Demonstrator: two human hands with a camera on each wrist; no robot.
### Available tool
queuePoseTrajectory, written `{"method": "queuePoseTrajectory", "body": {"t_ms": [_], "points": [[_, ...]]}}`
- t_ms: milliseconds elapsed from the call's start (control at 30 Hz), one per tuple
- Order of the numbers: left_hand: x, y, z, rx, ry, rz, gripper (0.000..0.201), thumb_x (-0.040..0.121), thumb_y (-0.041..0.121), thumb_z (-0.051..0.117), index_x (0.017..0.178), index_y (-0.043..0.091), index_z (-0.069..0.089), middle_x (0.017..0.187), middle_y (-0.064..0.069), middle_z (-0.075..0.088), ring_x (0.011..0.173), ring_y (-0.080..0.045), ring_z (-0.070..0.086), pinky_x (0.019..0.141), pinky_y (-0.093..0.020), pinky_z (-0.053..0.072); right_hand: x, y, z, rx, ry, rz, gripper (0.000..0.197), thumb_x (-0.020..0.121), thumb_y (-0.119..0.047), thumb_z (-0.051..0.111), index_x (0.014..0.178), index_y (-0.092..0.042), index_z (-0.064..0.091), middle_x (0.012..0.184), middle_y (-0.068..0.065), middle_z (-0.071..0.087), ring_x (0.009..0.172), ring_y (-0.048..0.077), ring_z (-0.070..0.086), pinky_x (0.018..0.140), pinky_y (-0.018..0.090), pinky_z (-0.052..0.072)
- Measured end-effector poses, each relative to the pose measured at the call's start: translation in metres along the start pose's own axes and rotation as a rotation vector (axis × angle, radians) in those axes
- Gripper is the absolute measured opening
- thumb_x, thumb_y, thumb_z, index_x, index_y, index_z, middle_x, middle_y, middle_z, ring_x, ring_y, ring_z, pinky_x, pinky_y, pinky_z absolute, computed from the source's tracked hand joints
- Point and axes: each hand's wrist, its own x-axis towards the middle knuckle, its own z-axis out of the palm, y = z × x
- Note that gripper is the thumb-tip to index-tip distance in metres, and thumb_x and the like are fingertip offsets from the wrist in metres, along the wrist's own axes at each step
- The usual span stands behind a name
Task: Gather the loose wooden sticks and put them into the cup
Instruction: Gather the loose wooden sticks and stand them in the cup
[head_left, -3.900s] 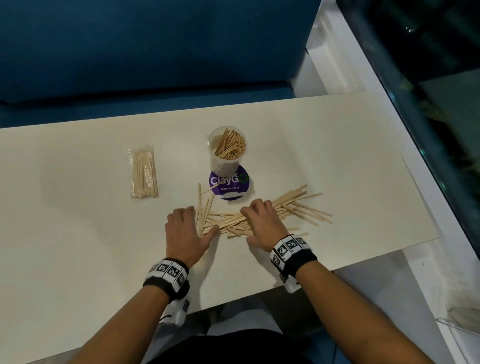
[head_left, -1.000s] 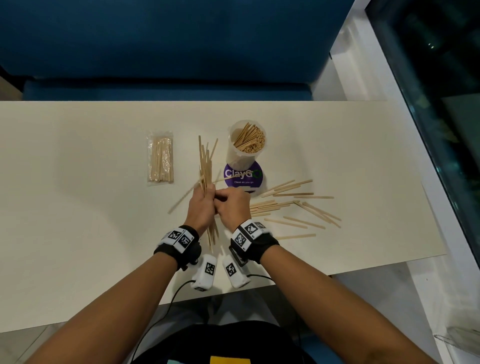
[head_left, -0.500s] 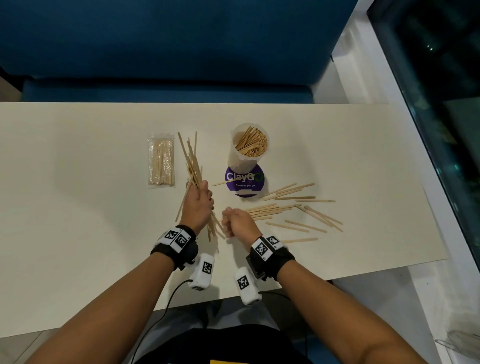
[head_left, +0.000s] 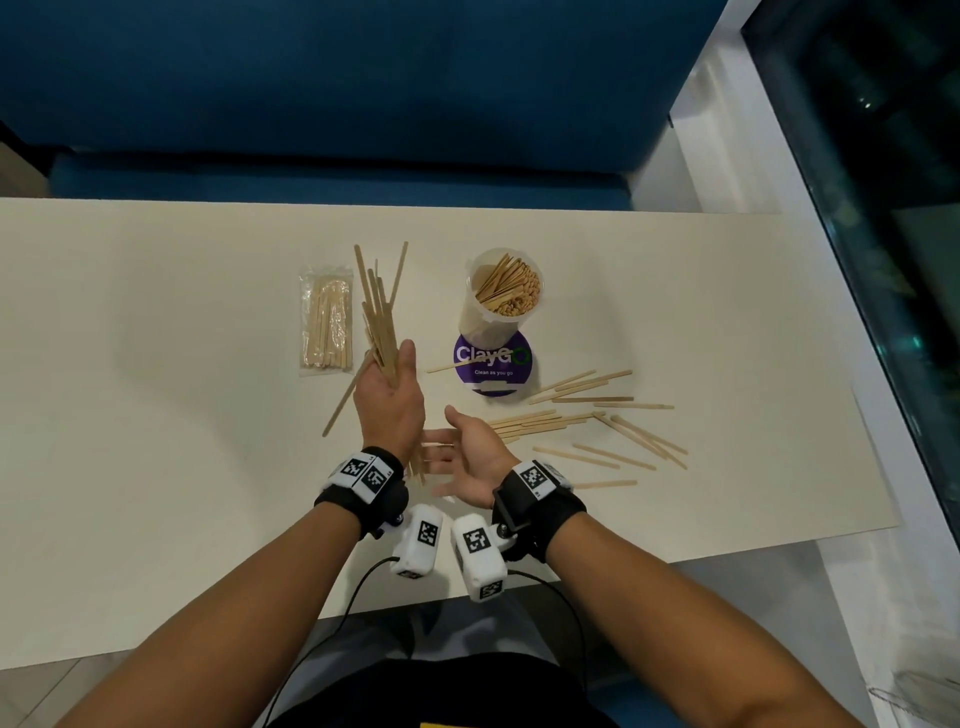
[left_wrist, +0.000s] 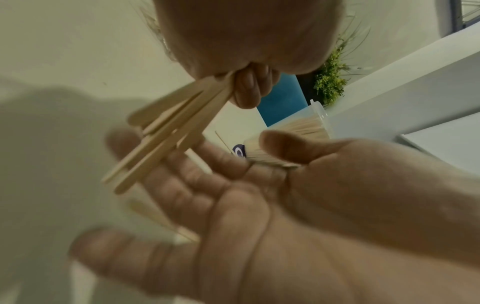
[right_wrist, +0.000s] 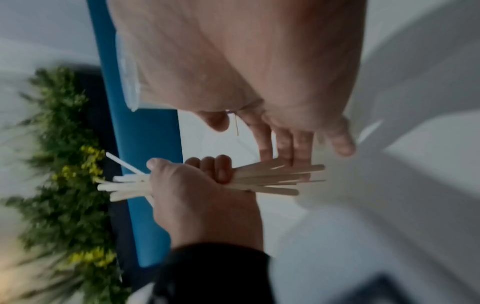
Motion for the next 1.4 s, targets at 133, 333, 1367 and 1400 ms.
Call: {"method": "queuePoseTrajectory", "body": {"t_ms": [133,333,1367,1400], "points": [[0.000,0.008,0.000,-0.043,0.026,-0.006,0.030,0.093,0.068,0.058,0.079,0.042,0.059,0.058,0.001,0.046,0.054,-0.023,0.044,0.057,-0.043,0.047,0.000,0.005,-0.002,0.198,-0.035,0.112,0.063,0.108,-0.043,0.036,0.120,0.015,0.054,0.105,0.030,0.065,0.096,0.042,0.065,0.105,0.054,0.044],[-0.003,0.012,0.002,-0.099,0.059,-0.015,0.036,0.093,0.063,0.062,0.066,0.043,0.052,0.048,0.005,0.038,0.041,-0.023,0.036,0.052,-0.037,0.043,0.000,0.006,0.002,0.401,0.032,0.165,0.051,0.107,-0.023,0.036,0.134,0.020,0.042,0.121,0.037,0.056,0.106,0.049,0.058,0.104,0.057,0.043],[-0.038,-0.023,-0.022,0.139,-0.266,0.032,0.061,0.099,0.058,0.056,0.073,0.008,0.035,0.063,-0.005,0.041,0.056,-0.019,0.036,0.054,-0.036,0.037,-0.070,-0.115,0.027,-0.290,0.265,-1.122,0.030,0.110,-0.019,0.039,0.109,0.003,0.059,0.089,0.015,0.075,0.082,0.023,0.073,0.079,0.033,0.059],[-0.036,-0.023,-0.024,0.124,-0.255,-0.002,0.059,0.098,0.061,0.056,0.073,0.011,0.036,0.063,-0.004,0.042,0.055,-0.019,0.037,0.053,-0.037,0.038,-0.073,-0.116,0.025,-0.257,0.282,-1.129,0.032,0.110,-0.021,0.036,0.108,0.002,0.058,0.085,0.014,0.072,0.077,0.022,0.069,0.074,0.032,0.057]]}}
